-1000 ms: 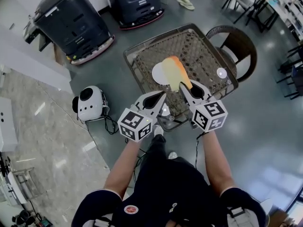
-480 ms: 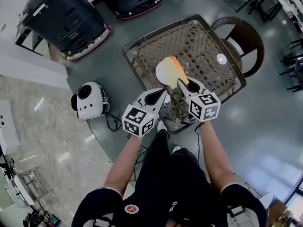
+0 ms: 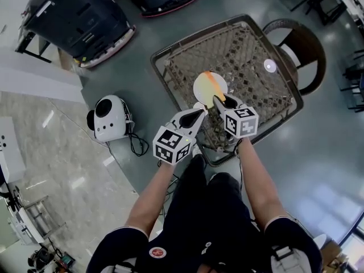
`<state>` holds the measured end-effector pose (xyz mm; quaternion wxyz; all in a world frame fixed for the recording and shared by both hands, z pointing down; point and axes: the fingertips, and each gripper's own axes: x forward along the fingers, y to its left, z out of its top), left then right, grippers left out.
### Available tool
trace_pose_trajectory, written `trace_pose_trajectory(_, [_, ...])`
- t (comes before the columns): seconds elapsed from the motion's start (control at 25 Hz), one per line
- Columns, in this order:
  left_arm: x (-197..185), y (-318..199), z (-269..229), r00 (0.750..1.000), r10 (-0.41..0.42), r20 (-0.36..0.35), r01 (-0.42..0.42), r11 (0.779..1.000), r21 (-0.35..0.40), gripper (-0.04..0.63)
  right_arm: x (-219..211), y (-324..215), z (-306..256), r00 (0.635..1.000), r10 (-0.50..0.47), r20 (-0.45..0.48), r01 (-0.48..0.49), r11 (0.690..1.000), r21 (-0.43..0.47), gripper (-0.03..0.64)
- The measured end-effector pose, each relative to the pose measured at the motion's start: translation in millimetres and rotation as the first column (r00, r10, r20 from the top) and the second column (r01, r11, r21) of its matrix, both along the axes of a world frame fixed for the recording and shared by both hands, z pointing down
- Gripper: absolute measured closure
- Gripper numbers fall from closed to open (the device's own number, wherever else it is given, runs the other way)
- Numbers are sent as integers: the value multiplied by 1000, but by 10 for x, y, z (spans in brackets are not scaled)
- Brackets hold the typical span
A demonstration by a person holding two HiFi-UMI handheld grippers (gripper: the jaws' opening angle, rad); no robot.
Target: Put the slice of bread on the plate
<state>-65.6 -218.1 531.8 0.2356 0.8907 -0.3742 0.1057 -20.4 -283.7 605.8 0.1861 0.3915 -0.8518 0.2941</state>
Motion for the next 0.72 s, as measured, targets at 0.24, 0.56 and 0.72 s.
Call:
trace_pose_trajectory(0.24, [-8,-44,142,1000,3,-1,-3,999,-32,589,-58,-59,188,1000,6,21,-5,998,-56,528])
trace_pose_trajectory(0.56, [-40,-109,225,1000,-1,-6,1,999,-51,589,-67,-102,363,998,30,59,-22,991,-133,528])
trace_pose_trajectory(0.72, [-56,-150,246,1000,-1,-5,1,998,-55,589,-60,-121,394,997,30,69,-19,989,-150,527])
